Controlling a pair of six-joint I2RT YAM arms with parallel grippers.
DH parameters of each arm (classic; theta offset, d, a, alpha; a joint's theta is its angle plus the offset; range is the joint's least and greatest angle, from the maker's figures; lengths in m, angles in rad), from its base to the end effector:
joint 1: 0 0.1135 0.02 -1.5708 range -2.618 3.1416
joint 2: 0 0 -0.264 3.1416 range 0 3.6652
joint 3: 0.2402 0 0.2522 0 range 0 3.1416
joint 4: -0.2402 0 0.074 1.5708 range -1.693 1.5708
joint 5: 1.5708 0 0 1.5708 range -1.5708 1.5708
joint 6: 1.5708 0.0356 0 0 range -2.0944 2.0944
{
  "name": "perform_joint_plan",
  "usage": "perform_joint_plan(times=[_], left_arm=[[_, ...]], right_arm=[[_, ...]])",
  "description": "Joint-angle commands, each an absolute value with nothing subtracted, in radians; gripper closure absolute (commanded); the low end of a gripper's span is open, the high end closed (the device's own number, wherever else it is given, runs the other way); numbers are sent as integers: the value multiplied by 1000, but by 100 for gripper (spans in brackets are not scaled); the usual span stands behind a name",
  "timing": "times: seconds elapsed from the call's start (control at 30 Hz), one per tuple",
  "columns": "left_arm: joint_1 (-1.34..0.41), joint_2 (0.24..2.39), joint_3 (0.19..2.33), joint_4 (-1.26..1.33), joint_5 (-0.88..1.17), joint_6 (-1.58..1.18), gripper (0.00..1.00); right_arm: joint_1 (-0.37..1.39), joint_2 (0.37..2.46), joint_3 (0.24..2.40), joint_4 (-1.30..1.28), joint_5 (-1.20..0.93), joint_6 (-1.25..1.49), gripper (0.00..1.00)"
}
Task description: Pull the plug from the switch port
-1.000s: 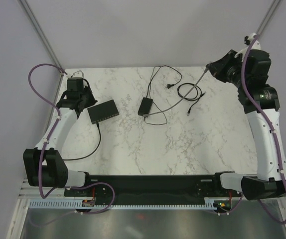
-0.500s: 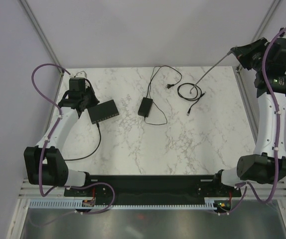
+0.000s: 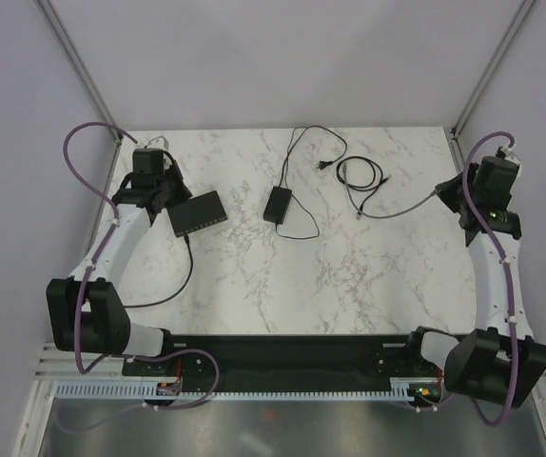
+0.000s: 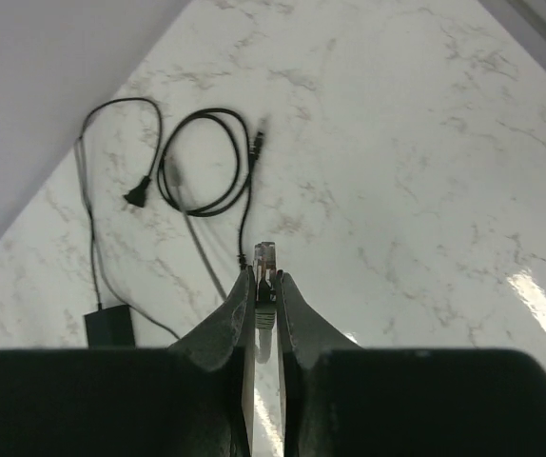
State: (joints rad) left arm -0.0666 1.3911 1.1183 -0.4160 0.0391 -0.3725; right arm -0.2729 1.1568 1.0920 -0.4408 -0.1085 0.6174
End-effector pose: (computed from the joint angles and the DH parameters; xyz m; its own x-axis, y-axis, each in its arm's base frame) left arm 0.3087 -0.0220 0.2954 -0.6259 -0.3227 -0.7100 -0.1408 0.9422 -0.3041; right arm 0.2493 -0.0658 0.3462 -0.2780 0.6754 -0.6830 0.4141 0.7258 0.5493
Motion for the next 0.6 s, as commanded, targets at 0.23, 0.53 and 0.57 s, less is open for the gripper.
perform_joint_plan(times=[0.23, 0.53, 0.57], left_arm=[[-71, 1422, 1131, -385, 89, -347, 98], [-61, 1483, 1147, -405, 83, -336, 68], [-60, 1491, 1149, -410, 78, -336, 64]], right_arm=[[-252, 1431, 879, -333, -63, 592, 100], [-198, 1468, 847, -273, 64, 539, 84], [-192, 1462, 851, -272, 78, 531, 76]])
